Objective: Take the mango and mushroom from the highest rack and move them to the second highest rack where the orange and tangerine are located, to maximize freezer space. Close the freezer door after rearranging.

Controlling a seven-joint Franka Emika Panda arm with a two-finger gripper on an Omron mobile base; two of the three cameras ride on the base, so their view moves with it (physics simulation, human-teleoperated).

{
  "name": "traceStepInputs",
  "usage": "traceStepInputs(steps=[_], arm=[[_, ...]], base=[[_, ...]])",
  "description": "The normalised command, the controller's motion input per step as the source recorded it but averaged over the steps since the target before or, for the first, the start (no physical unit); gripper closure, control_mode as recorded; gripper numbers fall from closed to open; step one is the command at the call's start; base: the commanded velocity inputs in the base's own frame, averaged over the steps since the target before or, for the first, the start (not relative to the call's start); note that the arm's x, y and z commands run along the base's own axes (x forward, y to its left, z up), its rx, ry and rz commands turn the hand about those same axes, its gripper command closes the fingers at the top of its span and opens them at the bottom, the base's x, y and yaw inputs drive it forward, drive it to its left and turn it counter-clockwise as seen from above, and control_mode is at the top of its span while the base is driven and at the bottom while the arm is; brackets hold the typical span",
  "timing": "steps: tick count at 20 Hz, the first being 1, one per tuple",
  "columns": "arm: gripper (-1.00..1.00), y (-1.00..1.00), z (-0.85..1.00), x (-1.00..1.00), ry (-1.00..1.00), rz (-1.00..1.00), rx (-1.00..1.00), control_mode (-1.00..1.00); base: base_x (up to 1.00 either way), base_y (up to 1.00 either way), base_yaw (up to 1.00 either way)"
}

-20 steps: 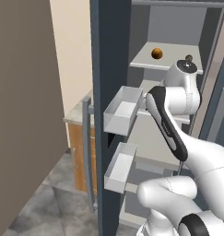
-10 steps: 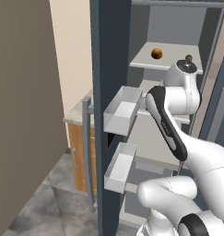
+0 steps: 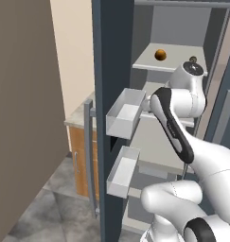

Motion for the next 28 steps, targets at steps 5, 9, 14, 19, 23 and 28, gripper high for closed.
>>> traceStepInputs(steps=[5, 9, 14, 19, 23, 28], arm=[[-1.00, 0.26, 0.33, 0.18, -0.20, 0.01, 0.00, -1.00], [-1.00, -0.24, 0.73, 0.00, -0.11, 0.03, -0.01, -1.00], [-1.00, -0.27, 0.68, 0.07, 0.00, -0.03, -0.01, -1.00], [-1.00, -0.19, 0.41, 0.26, 0.00, -0.16, 0.00, -1.00], [-1.00, -0.23, 0.11, 0.30, -0.04, -0.20, 0.00, -1.00], [-1.00, -0.22, 0.07, 0.39, -0.11, -0.10, 0.00, -1.00]], base=[[0.00, 0.00, 0.00], [0.00, 0.00, 0.00], [0.00, 0.00, 0.00], [0.00, 0.00, 0.00], [0.00, 0.00, 0.00], [0.00, 0.00, 0.00]])
